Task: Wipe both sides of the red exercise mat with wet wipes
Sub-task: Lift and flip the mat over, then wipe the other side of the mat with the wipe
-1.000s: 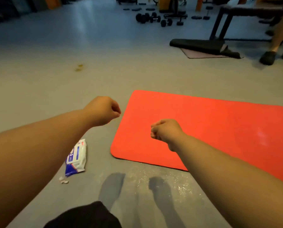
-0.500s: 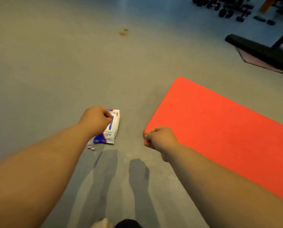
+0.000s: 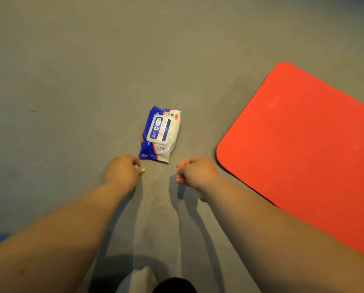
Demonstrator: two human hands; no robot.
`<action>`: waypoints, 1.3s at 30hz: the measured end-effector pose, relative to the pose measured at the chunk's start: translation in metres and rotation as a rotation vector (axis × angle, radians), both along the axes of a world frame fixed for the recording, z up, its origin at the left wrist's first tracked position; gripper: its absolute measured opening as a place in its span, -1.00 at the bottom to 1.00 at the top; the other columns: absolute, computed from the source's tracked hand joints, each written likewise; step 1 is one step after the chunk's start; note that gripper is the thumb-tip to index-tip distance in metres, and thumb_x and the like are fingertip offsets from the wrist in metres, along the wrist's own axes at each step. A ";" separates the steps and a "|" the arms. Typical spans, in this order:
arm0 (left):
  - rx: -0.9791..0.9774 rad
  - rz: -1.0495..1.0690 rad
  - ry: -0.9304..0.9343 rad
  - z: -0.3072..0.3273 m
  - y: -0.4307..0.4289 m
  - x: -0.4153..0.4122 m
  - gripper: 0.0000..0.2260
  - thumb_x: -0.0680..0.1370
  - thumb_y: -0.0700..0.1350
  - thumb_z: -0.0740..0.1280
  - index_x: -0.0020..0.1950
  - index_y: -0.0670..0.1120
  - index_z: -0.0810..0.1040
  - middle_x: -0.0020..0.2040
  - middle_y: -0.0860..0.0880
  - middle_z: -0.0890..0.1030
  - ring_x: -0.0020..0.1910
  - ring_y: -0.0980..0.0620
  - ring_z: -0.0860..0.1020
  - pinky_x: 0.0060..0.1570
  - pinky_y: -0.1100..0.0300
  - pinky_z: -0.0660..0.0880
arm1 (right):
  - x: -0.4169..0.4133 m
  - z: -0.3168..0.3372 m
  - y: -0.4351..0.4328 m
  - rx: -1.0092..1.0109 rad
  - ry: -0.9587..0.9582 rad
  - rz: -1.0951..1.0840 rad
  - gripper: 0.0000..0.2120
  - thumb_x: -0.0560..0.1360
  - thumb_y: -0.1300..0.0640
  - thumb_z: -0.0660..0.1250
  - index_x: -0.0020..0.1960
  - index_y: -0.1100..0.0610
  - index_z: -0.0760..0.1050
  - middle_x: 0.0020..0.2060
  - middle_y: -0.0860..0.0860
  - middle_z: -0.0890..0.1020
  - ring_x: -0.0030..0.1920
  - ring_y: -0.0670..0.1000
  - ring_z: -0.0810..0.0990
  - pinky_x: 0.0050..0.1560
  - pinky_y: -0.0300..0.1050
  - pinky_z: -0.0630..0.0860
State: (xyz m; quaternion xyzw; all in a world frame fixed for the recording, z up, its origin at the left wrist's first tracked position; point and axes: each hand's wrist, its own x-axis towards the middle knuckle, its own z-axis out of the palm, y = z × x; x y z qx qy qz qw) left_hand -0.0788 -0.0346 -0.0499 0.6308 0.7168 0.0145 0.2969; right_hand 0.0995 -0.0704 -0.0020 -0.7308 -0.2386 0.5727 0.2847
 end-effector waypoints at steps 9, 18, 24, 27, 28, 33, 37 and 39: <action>0.023 0.231 -0.271 0.020 -0.009 0.010 -0.87 0.51 -0.04 0.41 -0.17 -0.05 0.53 -0.31 0.04 0.52 -0.37 0.17 0.47 -0.44 0.36 0.30 | -0.005 0.016 0.002 -0.042 -0.031 0.098 -0.77 0.48 0.44 0.21 -0.26 0.19 0.50 -0.40 0.09 0.52 -0.47 -0.04 0.51 -0.29 -0.19 0.57; -0.103 0.077 0.047 0.052 -0.036 -0.027 -0.67 0.60 0.09 0.23 0.06 -0.14 0.62 0.03 -0.17 0.64 0.05 -0.15 0.56 0.04 0.10 0.45 | 0.010 0.041 -0.003 0.077 -0.081 0.171 -0.79 0.46 0.43 0.26 -0.25 0.17 0.47 -0.34 0.10 0.54 -0.35 0.02 0.55 -0.21 -0.11 0.59; 0.050 0.205 -0.146 0.070 0.011 -0.016 -0.83 0.56 -0.02 0.30 -0.02 -0.08 0.63 -0.05 -0.08 0.66 -0.05 -0.08 0.62 0.08 0.01 0.55 | 0.025 0.031 0.037 0.130 -0.096 0.195 -0.83 0.46 0.37 0.28 -0.23 0.15 0.49 -0.30 0.10 0.58 -0.30 0.04 0.59 -0.11 -0.02 0.62; 0.110 0.218 -0.227 0.072 0.037 0.008 -0.81 0.55 -0.02 0.33 0.11 -0.06 0.61 0.02 -0.02 0.64 0.02 -0.01 0.59 0.11 0.07 0.51 | 0.029 0.024 0.057 0.111 -0.090 0.231 -0.79 0.48 0.37 0.24 -0.23 0.12 0.50 -0.28 0.10 0.58 -0.27 0.05 0.59 -0.05 -0.01 0.60; 0.102 0.219 -0.235 0.071 0.045 0.017 -0.75 0.55 0.00 0.34 0.17 -0.08 0.58 0.06 -0.01 0.62 0.06 -0.01 0.57 0.12 0.09 0.49 | 0.030 0.022 0.063 0.100 -0.118 0.293 -0.76 0.49 0.40 0.21 -0.22 0.12 0.51 -0.25 0.10 0.58 -0.23 0.06 0.59 0.02 0.01 0.58; 0.043 0.037 -0.088 0.051 0.061 0.060 -0.56 0.49 0.14 0.39 0.28 -0.06 0.49 0.14 0.02 0.57 0.11 -0.04 0.54 0.01 0.14 0.44 | 0.037 0.017 0.087 0.030 0.008 0.299 -0.74 0.57 0.38 0.10 0.13 0.11 0.43 -0.22 0.05 0.51 -0.20 0.01 0.51 -0.14 -0.10 0.52; 0.122 0.012 0.044 0.029 0.071 0.083 -0.31 0.44 0.20 0.41 0.45 -0.04 0.27 0.30 -0.06 0.45 0.23 -0.07 0.44 0.12 0.07 0.46 | 0.049 0.013 0.097 -0.012 0.063 0.276 -0.75 0.61 0.31 0.11 0.21 0.09 0.40 0.13 0.05 0.53 -0.05 0.00 0.51 -0.02 -0.06 0.54; 0.107 0.070 0.113 0.022 0.079 0.088 -0.26 0.44 0.23 0.39 0.48 -0.07 0.22 0.33 -0.08 0.40 0.28 -0.08 0.39 0.17 0.05 0.42 | 0.055 0.011 0.102 0.006 0.068 0.378 -0.64 0.60 0.37 0.10 0.35 0.15 0.32 0.28 0.04 0.46 0.10 0.08 0.53 0.21 0.06 0.49</action>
